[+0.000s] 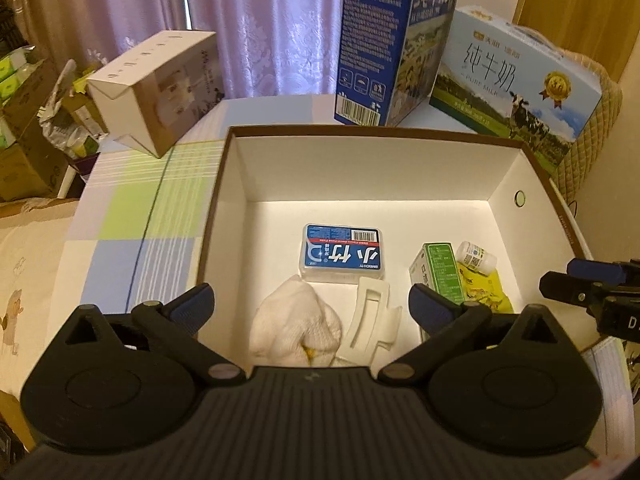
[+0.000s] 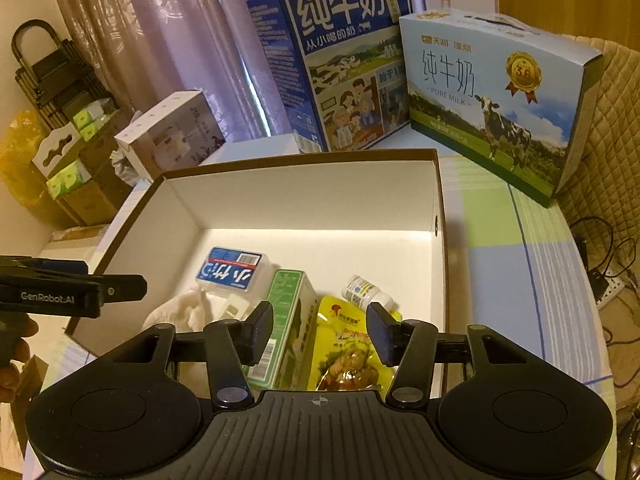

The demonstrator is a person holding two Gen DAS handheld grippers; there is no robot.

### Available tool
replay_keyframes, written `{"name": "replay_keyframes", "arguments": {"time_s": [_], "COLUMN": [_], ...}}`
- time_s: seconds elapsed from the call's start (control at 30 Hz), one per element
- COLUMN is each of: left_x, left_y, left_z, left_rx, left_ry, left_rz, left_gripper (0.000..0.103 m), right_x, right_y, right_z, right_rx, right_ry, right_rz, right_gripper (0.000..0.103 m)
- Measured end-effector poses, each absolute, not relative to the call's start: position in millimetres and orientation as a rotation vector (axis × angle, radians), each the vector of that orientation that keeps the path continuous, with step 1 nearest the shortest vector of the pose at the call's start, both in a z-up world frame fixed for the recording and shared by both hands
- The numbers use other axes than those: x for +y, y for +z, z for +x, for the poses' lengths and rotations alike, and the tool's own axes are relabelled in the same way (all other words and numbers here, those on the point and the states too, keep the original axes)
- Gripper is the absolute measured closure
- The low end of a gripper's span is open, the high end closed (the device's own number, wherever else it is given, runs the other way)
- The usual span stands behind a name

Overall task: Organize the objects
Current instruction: 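Withdraw both tools from the brown box toward the remaining items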

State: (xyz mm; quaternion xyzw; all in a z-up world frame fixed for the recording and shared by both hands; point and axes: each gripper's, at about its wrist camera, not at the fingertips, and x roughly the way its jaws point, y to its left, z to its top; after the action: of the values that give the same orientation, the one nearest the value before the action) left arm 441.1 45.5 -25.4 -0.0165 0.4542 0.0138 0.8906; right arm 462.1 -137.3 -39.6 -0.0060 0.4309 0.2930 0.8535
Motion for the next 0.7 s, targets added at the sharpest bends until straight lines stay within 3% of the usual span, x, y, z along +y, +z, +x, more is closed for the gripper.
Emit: {"name": "replay_keyframes", "arguments": {"time_s": [0.7], "left_x": [68.0], "left_y": [-19.2], "left_z": [325.8], "left_rx": [0.955], "left_ry": [0.151], "left_rz": [-0.189], "left_gripper": [0.001], "right_x": [-162.8], "right_y": [-23.0], "right_z": [388.0], "right_rx": [0.878], "right_ry": [0.652], "right_rz": [-0.026], "right_gripper": [0.054]}}
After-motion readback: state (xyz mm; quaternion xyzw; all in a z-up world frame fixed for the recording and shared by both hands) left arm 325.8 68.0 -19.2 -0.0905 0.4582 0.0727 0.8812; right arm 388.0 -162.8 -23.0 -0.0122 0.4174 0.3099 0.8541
